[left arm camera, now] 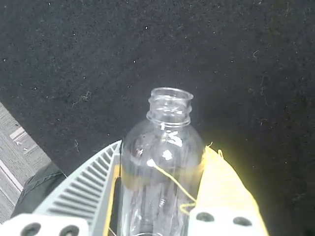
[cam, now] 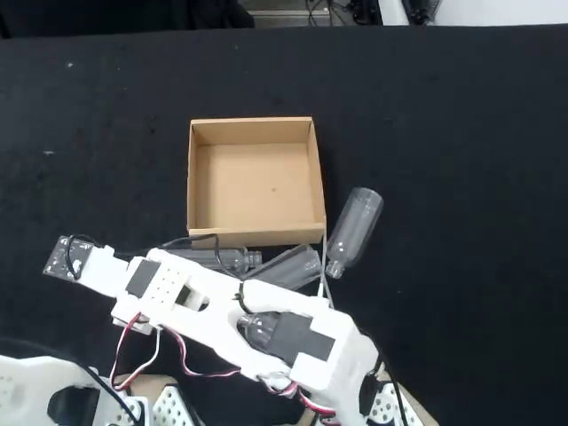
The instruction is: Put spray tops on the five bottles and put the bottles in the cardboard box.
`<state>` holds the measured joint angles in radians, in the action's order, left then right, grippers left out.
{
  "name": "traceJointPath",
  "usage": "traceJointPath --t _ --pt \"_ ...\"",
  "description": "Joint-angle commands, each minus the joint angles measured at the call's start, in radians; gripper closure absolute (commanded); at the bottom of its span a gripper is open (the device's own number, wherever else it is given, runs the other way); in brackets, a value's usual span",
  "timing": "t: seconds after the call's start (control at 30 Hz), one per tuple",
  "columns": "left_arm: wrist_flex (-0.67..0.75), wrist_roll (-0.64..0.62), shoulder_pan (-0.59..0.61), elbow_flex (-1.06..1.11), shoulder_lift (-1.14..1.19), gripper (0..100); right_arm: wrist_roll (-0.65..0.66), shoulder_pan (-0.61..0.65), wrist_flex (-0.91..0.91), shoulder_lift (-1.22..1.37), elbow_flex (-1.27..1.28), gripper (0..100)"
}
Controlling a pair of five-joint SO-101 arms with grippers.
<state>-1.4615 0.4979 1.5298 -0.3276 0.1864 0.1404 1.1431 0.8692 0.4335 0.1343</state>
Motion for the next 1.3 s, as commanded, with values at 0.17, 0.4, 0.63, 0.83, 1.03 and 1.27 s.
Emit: traceJointPath --t 0.17,0.4,0.63,0.83,1.03,1.27 --pt "-0.006 0.009 -0.012 -0.067 -0.017 97 0.003 -0.012 0.273 -0.193 -0.18 98.8" --pt "-0.097 0.002 -0.142 -0.047 -0.146 97 0.005 -0.167 0.474 -0.553 -0.357 98.8" --pt "-0.087 -0.123 -0.426 0.136 -0.394 97 -0.003 -0.479 0.52 -0.816 -0.466 98.8" --pt "-0.035 -0.244 -0.777 0.34 -0.672 97 -0.005 -0.661 0.514 -0.958 -0.524 98.8" --pt "0.132 -0.331 -1.112 0.552 -0.98 97 -0.18 -0.763 0.413 -1.003 -0.542 98.8" --pt "0.381 -0.402 -1.351 0.878 -1.171 97 -0.417 -0.772 0.29 -1.004 -0.536 98.7"
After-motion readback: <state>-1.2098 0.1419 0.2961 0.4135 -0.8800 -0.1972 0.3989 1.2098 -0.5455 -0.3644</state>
